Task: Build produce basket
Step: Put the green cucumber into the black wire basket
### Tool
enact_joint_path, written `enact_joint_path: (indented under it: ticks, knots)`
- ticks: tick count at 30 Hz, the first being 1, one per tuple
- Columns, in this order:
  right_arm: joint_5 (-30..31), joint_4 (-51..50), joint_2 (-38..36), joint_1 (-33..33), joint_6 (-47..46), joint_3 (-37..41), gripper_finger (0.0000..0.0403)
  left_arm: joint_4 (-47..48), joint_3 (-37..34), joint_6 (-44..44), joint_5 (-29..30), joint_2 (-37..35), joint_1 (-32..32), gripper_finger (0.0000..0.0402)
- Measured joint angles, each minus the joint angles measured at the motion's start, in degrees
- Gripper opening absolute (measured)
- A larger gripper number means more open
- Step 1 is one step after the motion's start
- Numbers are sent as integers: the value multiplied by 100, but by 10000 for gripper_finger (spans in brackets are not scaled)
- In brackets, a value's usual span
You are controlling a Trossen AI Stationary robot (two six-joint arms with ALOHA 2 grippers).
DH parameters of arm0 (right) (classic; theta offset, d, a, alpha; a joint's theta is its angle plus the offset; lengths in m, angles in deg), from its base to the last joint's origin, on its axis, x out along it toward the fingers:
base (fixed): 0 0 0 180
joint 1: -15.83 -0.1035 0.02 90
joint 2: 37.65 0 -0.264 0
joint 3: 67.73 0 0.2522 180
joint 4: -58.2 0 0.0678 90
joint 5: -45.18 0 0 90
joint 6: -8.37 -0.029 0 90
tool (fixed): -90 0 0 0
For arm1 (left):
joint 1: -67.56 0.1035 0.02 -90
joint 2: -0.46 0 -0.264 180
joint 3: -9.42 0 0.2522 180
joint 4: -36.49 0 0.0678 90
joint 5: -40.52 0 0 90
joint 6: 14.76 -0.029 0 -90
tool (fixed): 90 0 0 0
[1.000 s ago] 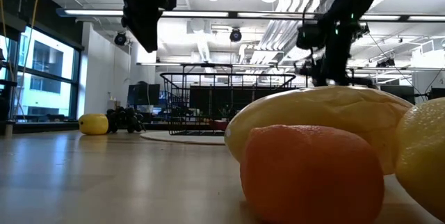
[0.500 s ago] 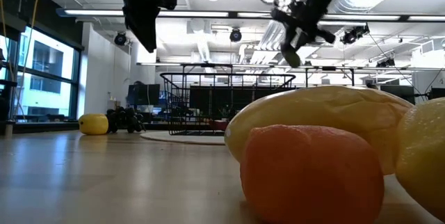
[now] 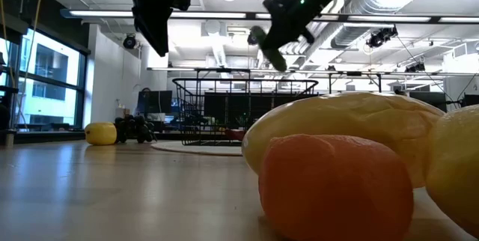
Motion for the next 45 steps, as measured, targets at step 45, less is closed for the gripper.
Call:
enact_joint_path:
  ticks: [45]
  knots:
    - [-179, 81, 1976, -282, 2145, -498, 184, 560, 0, 1829, -148, 0, -2, 206]
